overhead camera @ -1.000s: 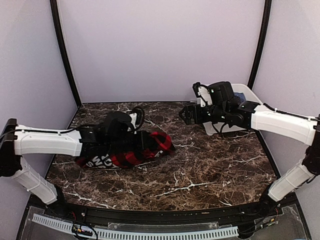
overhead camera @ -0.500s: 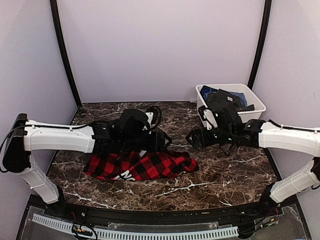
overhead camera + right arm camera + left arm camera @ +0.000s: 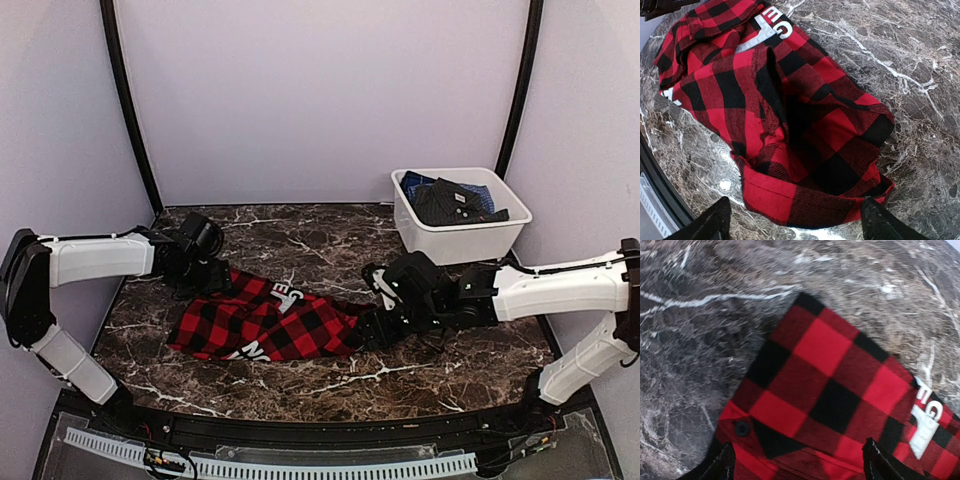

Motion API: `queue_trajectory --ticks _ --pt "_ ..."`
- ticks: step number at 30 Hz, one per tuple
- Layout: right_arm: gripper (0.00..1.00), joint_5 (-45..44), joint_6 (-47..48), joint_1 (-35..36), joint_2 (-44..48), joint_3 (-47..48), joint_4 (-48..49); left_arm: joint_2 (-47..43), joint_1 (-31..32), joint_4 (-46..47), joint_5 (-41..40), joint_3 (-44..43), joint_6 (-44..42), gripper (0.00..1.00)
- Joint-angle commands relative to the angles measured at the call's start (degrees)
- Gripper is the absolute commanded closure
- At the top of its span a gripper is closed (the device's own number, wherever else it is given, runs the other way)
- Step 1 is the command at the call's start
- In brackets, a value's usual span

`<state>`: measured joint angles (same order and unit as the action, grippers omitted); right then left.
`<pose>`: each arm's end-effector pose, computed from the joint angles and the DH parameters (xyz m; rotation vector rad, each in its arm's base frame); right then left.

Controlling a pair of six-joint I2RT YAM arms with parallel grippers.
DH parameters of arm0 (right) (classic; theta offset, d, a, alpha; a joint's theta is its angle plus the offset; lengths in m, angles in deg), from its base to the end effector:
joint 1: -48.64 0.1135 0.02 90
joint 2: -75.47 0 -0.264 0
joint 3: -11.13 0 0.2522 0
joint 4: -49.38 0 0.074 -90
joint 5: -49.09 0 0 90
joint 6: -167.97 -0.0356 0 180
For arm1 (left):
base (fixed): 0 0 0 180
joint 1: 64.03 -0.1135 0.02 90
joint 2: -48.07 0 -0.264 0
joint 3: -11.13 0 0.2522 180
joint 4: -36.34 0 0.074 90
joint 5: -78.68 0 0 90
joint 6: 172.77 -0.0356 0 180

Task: Fold and stack the long sleeve shirts
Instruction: Rotate the crumpled shirt at the center of the board.

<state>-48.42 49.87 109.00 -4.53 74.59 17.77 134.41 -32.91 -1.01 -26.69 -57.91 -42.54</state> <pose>0.1469 0.2487 0.2203 -0.6283 2.3963 0.5441 0.2674 -0.1504 0.2136 -0.3037 2.4670 -0.1893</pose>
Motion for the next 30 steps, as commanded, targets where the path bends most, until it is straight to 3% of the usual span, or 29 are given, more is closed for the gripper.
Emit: queue_trajectory --ticks 1,6,9,11,13,14,15,16,18,23,30 --pt "0.21 0.1 -5.2 0.6 -1.6 -2.4 -0.2 1.5 -5.7 -0.5 3.9 2.9 -1.2 0.12" --pt "0.46 -1.2 -8.8 0.7 -3.3 -4.2 1.6 6.5 -8.9 3.2 8.6 4.3 -1.6 0.11" --pt "0.66 -2.2 -10.3 0.6 -5.0 -5.0 4.1 7.7 -9.0 4.6 9.9 4.8 -1.8 0.20" --pt "0.77 -4.0 -10.9 0.3 -6.8 -4.1 5.4 8.1 -9.0 4.7 10.3 5.3 -2.0 0.35" --pt "0.89 -6.0 -11.1 -1.1 -9.1 -2.5 6.3 7.8 -9.1 4.7 11.0 5.9 -2.0 0.57" --pt "0.96 -7.0 -10.8 -2.3 -10.3 -1.5 7.1 7.2 -9.1 4.7 11.2 6.6 -2.0 0.74" --pt "1.00 -8.1 -10.2 -3.5 -11.5 -0.3 8.1 6.9 -9.1 4.5 11.8 7.0 -1.8 0.81" --pt "1.00 -8.9 -9.3 -5.2 -12.8 1.2 9.1 6.0 -9.1 4.5 12.2 8.0 -1.6 0.94" --pt "1.00 -9.5 -7.1 -8.6 -15.9 4.9 12.3 4.0 -9.0 5.0 14.3 10.1 -1.1 1.00" --pt "1.00 -7.5 -0.3 -15.6 -27.9 22.3 15.2 -3.8 -8.2 5.4 20.3 16.0 2.0 1.00" --pt "1.00 2.4 6.2 -21.5 -50.1 55.6 10.2 -9.9 6.2 6.5 22.5 18.6 12.0 1.00"
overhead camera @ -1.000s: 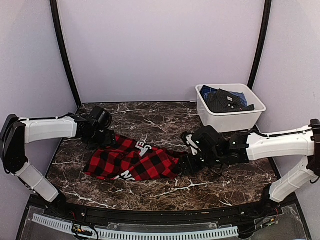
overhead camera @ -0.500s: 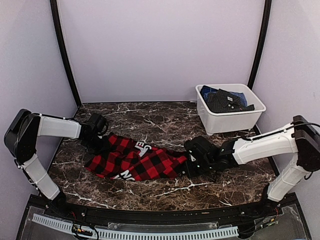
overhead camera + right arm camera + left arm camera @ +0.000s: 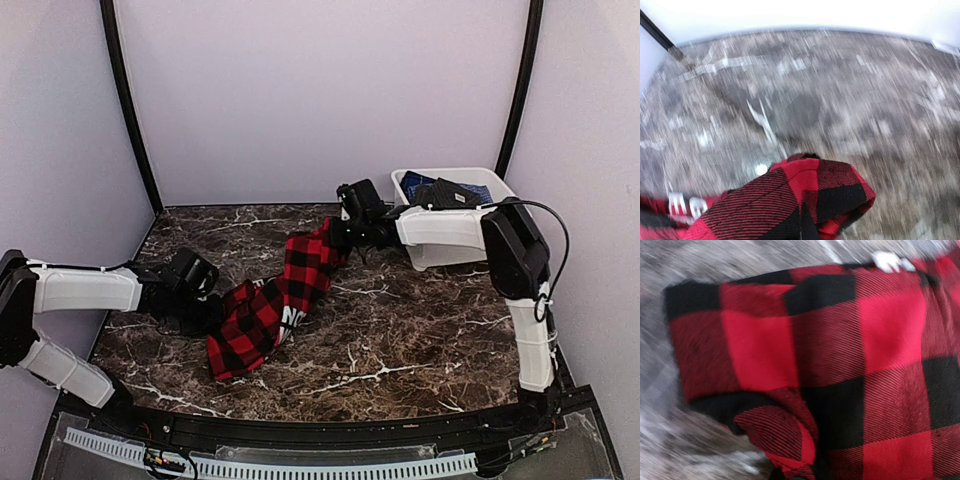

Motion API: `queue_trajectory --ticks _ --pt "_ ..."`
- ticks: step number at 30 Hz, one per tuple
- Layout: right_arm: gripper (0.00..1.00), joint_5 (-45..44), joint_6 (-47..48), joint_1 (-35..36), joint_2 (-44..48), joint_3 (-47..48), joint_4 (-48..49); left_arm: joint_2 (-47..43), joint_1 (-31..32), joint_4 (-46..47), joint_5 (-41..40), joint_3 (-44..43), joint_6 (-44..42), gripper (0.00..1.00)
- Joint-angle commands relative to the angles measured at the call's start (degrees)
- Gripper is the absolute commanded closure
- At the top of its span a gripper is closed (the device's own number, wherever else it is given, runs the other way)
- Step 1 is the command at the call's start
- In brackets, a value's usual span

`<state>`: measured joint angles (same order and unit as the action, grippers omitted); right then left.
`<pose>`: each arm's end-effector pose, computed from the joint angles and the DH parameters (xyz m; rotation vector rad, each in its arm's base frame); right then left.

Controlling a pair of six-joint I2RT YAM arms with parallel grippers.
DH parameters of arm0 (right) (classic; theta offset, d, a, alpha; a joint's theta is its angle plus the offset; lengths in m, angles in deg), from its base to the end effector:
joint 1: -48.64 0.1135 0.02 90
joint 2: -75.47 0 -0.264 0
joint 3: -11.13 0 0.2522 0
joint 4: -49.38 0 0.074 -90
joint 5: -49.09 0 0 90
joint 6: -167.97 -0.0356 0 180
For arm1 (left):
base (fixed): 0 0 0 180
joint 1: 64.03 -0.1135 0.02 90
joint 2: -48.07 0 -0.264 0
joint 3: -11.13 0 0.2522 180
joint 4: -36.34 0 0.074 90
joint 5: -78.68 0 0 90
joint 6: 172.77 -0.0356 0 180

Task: Fold and stack the long sleeve shirts
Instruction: Rotate the crumpled shirt at the center of the board.

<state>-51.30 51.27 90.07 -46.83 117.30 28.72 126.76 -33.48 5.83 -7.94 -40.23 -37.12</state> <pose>0.3721 0.3198 0.2013 -0.1857 2.2318 0.4592 0.2147 -0.1292 0.1639 -0.3301 2.6640 -0.5398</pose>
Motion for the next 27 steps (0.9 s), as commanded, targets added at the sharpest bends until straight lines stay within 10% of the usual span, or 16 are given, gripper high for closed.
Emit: queue_trajectory --ticks 1,6,11,20,27 --pt "1.00 6.8 5.2 -3.1 -10.6 17.5 -2.5 -2.2 9.8 0.5 4.3 1.1 9.1 1.00" --pt "0.65 11.2 8.7 -4.8 -18.4 34.5 -12.9 1.5 18.4 3.5 4.7 -2.1 12.6 0.84" --pt "0.28 7.1 10.7 -4.9 -13.1 31.9 -17.2 1.7 22.0 0.7 1.4 -6.3 13.1 0.59" --pt "0.19 5.6 14.1 2.7 3.4 12.0 -17.1 -6.0 20.1 -11.5 -14.8 -12.0 10.5 0.42" --pt "0.18 1.2 11.0 10.3 10.5 -0.8 -14.9 -0.3 10.8 -5.9 -8.0 -17.7 -2.5 0.35"
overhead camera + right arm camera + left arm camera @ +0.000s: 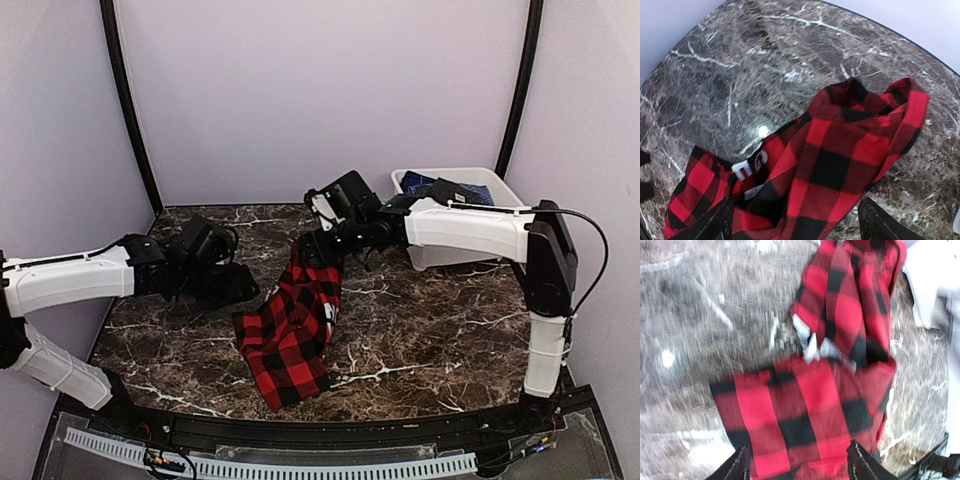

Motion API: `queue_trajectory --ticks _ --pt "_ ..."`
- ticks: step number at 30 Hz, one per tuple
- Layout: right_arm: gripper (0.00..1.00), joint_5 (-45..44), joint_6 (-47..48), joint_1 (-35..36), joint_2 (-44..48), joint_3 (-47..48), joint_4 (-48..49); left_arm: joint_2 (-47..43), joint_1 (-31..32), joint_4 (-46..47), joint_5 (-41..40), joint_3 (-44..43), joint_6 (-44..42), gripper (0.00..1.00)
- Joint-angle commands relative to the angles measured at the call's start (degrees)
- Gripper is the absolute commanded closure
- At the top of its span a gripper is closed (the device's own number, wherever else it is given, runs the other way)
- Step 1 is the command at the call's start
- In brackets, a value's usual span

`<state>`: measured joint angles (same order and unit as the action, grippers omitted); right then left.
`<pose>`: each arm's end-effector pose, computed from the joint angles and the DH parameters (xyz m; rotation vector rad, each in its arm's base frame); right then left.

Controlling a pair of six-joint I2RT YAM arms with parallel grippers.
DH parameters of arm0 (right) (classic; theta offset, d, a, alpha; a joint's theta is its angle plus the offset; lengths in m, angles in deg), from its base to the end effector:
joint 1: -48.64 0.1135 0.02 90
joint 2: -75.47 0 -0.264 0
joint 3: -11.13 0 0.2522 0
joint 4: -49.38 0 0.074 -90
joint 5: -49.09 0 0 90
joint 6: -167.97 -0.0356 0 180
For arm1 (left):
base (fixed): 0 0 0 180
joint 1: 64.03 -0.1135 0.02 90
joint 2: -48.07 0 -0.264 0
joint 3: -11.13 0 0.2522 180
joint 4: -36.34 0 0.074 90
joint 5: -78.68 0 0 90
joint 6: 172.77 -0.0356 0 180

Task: Fold and stack the long sleeve shirts
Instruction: Rotate the crumpled shirt at the center of the board, then flatten out the crumpled shirt at the center of the board.

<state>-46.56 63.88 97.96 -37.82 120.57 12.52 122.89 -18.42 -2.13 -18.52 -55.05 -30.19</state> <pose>0.3018 0.3458 0.2677 -0.6521 2.2275 0.4621 0.1953 -0.1931 0.2503 -0.2125 2.4785 -0.6358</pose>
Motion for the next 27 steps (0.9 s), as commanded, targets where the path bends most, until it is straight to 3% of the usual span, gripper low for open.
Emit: queue_trajectory --ticks 1,8,14,20,22,24,25,27 --pt "0.18 -4.7 -2.3 2.7 1.5 -4.7 1.1 6.2 -6.0 2.6 3.3 -4.5 -10.8 0.35" --pt "0.23 -6.9 -6.2 2.5 -0.4 -6.4 0.4 25.6 -9.4 9.3 7.0 -19.8 -24.8 0.29" --pt "0.29 -2.3 -9.1 2.2 2.0 -13.4 2.9 38.9 -10.2 8.9 8.5 -30.3 -27.4 0.27" --pt "0.24 -0.5 -12.0 3.7 5.7 -21.1 6.8 45.0 -10.5 8.8 9.9 -34.3 -27.0 0.28" --pt "0.24 -0.6 -12.6 3.9 5.7 -22.1 7.1 46.2 -10.5 9.0 10.0 -34.7 -26.1 0.36" --pt "0.26 -1.1 -13.4 4.2 6.2 -22.5 6.8 46.7 -10.5 7.9 8.9 -34.7 -24.9 0.51" --pt "0.26 -1.3 -13.6 4.4 7.0 -23.0 7.2 46.7 -10.5 7.4 7.2 -34.7 -23.9 0.66" --pt "0.24 -1.4 -13.9 4.7 8.7 -23.8 8.0 46.5 -10.6 5.2 4.1 -34.6 -22.5 0.83"
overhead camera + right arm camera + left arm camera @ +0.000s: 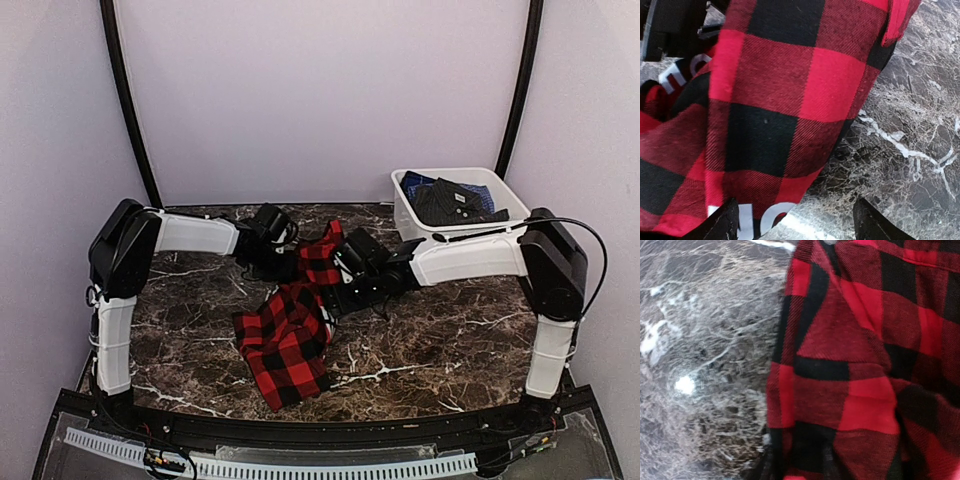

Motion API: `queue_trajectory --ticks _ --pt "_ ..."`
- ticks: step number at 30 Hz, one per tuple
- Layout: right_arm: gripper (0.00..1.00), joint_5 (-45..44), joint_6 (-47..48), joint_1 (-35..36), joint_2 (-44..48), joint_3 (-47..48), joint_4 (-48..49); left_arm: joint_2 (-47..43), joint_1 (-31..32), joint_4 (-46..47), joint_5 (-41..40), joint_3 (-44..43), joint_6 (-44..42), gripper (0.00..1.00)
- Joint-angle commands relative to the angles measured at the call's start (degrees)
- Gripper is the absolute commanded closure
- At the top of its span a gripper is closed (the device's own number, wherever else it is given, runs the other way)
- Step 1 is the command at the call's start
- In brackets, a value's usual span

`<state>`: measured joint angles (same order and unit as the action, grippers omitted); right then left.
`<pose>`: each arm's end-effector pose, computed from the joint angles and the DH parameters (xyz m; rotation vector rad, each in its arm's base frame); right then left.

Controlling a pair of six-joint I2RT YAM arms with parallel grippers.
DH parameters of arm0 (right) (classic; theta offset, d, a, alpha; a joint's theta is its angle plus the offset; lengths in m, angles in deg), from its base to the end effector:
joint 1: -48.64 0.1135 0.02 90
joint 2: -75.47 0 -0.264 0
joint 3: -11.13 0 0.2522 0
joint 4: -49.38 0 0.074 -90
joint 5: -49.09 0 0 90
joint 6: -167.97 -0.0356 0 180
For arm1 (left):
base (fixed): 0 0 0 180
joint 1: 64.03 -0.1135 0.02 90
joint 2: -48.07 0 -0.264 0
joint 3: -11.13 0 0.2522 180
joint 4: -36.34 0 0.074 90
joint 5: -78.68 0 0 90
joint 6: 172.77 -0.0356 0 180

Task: Fold and stack the long sleeve shirts
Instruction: Flatten out the crumpled shirt at the center of the board.

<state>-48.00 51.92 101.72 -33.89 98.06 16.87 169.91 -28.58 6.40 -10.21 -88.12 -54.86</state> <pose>0.2459 0.3199 0.1769 -0.5508 2.5064 0.3937 0.3733 -0.2667 0.1539 0.1763 2.5479 -0.4760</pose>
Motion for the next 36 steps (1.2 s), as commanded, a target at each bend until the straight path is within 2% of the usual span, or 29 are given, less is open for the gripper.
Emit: queue_trajectory --ticks 1,2,4,8,14,16,19,21,23,25,30,36 --pt "0.23 0.0 -2.0 1.3 5.4 -1.4 3.8 -0.7 -0.4 -4.7 -5.1 -1.4 2.7 0.88" --pt "0.21 -0.1 -1.9 1.7 5.9 -1.3 3.8 -1.4 -0.5 -5.1 -6.6 -0.5 3.8 0.94" --pt "0.19 -0.9 -1.6 2.9 6.2 -0.6 3.4 -3.2 -0.5 -5.8 -8.4 1.6 5.7 1.00" --pt "0.18 -1.6 -1.2 5.0 4.4 0.7 2.9 -7.7 -1.0 -5.3 -10.7 6.2 8.9 1.00" --pt "0.28 -5.5 -1.8 4.9 0.0 1.3 1.2 -11.1 -1.9 -5.6 -12.6 8.3 9.7 1.00" --pt "0.36 -4.6 -1.5 4.2 -1.0 1.2 2.0 -12.1 -2.2 -5.8 -13.2 9.1 9.9 1.00" --pt "0.54 -3.5 -0.8 3.2 -3.2 2.7 2.5 -13.6 -2.7 -5.3 -13.0 10.6 10.1 1.00" --pt "0.74 -1.1 -0.3 2.2 -4.4 3.9 3.5 -14.8 -3.2 -5.0 -13.1 11.7 10.2 1.00" --pt "0.89 1.5 0.1 0.7 -5.3 5.0 4.6 -15.7 -3.9 -4.8 -13.2 13.0 10.0 1.00" --pt "1.00 1.7 0.4 -0.8 -6.0 6.4 4.6 -16.7 -4.9 -5.1 -13.4 13.9 9.9 1.00" --pt "1.00 0.9 1.1 -6.1 -7.6 9.0 3.2 -19.2 -9.1 -4.6 -12.8 16.6 9.5 1.00" --pt "1.00 -0.4 3.9 -10.3 -9.5 12.9 1.1 -18.7 -12.7 -2.9 -8.3 16.6 6.0 1.00"
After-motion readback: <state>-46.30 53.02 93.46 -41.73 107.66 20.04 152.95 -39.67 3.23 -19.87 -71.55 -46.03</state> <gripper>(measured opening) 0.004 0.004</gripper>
